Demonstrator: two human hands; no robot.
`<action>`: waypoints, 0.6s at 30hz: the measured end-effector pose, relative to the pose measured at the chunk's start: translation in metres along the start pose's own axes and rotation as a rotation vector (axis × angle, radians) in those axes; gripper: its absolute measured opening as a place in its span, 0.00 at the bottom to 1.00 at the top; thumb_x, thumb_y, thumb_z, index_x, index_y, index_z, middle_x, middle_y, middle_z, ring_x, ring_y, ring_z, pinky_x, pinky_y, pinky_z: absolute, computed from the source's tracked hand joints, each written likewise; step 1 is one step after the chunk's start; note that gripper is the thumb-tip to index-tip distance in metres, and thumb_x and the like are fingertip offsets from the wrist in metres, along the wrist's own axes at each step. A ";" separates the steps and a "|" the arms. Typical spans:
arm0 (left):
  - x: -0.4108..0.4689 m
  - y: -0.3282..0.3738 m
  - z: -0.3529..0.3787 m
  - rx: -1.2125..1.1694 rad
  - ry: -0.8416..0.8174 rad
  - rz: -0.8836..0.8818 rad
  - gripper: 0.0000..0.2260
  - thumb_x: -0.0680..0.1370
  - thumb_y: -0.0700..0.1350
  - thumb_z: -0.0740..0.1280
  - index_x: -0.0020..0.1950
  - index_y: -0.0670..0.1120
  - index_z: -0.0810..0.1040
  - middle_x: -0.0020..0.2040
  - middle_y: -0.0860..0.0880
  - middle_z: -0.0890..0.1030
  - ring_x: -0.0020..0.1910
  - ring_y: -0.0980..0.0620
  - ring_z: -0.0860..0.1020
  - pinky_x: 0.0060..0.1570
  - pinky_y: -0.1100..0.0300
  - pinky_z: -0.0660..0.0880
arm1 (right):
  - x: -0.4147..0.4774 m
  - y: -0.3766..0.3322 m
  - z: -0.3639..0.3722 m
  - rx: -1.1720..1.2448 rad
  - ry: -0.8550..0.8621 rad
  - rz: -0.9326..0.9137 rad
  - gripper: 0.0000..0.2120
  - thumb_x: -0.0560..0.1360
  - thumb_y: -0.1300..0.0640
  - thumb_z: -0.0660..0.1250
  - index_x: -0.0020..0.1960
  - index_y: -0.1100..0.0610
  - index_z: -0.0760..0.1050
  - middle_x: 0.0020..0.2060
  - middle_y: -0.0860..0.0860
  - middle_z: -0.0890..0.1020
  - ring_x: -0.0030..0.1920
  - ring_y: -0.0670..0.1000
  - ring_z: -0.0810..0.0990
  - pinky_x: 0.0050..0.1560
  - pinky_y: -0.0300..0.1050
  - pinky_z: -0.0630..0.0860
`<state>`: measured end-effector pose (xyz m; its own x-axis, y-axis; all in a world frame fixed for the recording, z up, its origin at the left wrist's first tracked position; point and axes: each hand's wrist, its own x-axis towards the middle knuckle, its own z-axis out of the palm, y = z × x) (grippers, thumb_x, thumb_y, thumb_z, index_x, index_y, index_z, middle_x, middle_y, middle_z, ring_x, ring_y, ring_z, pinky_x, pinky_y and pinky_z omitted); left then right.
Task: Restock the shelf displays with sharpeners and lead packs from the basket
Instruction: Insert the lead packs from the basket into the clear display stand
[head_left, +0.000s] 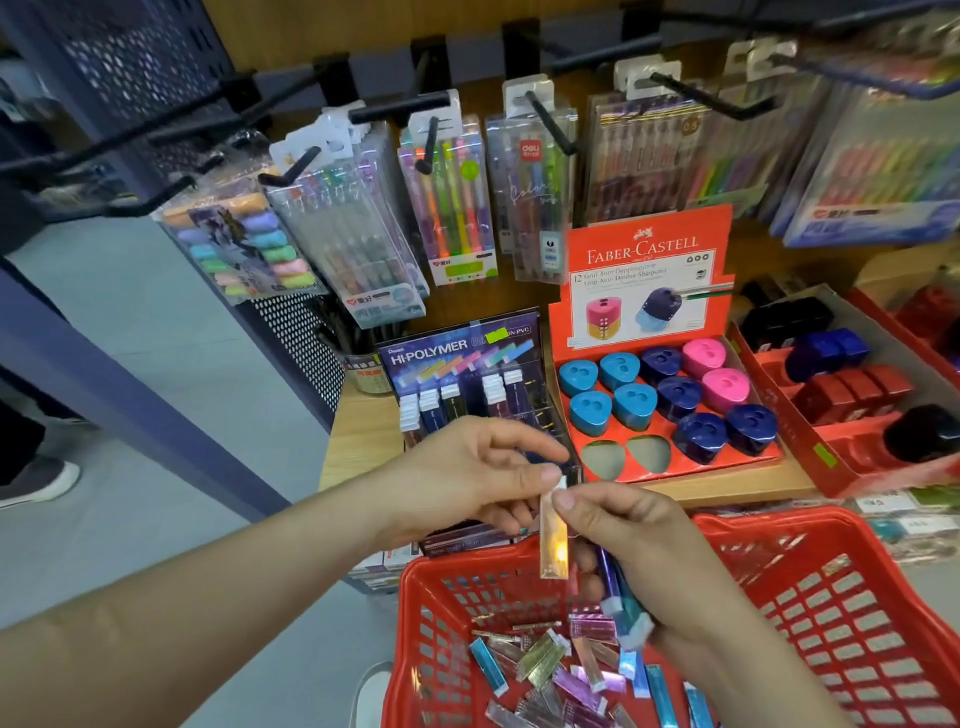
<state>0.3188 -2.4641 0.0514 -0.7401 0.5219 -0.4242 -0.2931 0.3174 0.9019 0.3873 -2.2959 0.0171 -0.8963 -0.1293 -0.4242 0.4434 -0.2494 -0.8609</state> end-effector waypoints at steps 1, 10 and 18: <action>-0.001 0.000 -0.001 0.042 -0.001 0.010 0.12 0.71 0.47 0.71 0.53 0.46 0.82 0.38 0.47 0.82 0.34 0.54 0.80 0.37 0.63 0.78 | 0.001 0.000 0.001 0.002 -0.015 0.008 0.10 0.66 0.51 0.72 0.42 0.57 0.85 0.26 0.56 0.72 0.25 0.50 0.68 0.26 0.41 0.68; 0.002 0.004 -0.062 0.124 0.510 0.065 0.02 0.74 0.36 0.70 0.45 0.41 0.82 0.38 0.42 0.84 0.36 0.49 0.83 0.37 0.62 0.81 | 0.006 0.007 -0.009 0.840 -0.018 0.147 0.22 0.63 0.69 0.69 0.57 0.62 0.80 0.44 0.61 0.82 0.31 0.51 0.83 0.22 0.37 0.76; -0.002 -0.005 -0.102 0.443 0.811 0.098 0.02 0.74 0.40 0.72 0.44 0.47 0.84 0.36 0.50 0.84 0.37 0.52 0.82 0.43 0.59 0.80 | 0.013 0.023 -0.012 0.961 -0.091 0.114 0.54 0.38 0.76 0.80 0.64 0.63 0.75 0.57 0.71 0.79 0.52 0.63 0.84 0.42 0.52 0.83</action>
<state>0.2599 -2.5480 0.0562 -0.9951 -0.0981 -0.0098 -0.0726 0.6620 0.7460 0.3860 -2.2917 -0.0115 -0.8617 -0.2647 -0.4330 0.3790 -0.9030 -0.2022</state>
